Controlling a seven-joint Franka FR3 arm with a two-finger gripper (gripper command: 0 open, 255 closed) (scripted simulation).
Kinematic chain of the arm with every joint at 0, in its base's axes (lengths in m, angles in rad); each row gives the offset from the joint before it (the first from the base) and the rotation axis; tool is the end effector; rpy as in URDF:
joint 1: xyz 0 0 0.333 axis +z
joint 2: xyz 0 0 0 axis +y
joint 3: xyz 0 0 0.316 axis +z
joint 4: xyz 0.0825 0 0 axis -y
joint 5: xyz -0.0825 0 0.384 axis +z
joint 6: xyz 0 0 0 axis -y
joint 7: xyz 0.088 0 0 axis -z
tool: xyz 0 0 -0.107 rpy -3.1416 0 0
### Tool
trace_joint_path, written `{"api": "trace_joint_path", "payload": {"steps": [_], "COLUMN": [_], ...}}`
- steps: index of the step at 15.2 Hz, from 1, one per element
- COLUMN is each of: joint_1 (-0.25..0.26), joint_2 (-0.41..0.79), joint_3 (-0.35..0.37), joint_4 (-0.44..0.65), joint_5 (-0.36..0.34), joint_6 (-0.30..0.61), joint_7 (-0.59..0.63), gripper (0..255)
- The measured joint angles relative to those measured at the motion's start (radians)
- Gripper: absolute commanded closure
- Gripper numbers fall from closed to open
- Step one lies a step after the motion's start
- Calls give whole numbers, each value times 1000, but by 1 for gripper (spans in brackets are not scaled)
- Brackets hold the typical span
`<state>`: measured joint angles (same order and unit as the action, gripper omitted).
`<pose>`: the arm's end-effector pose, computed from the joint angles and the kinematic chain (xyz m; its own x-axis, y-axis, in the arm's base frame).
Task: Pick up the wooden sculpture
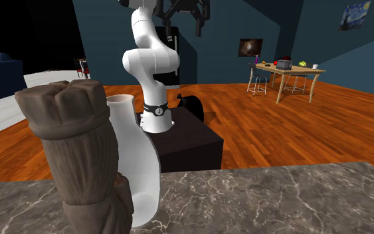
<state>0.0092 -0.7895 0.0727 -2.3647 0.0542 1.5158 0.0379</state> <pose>0.2982 0.0370 0.5820 0.9979 0.0223 -0.0607 0.0223 -0.9998 -0.0003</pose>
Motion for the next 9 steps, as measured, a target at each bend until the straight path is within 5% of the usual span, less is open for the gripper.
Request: {"api": "trace_joint_path", "payload": {"steps": [9], "joint_1": [-38], "joint_2": [219], "joint_3": [-84], "joint_4": [109], "joint_5": [-60], "joint_6": [121], "joint_7": [-106], "gripper": [0]}}
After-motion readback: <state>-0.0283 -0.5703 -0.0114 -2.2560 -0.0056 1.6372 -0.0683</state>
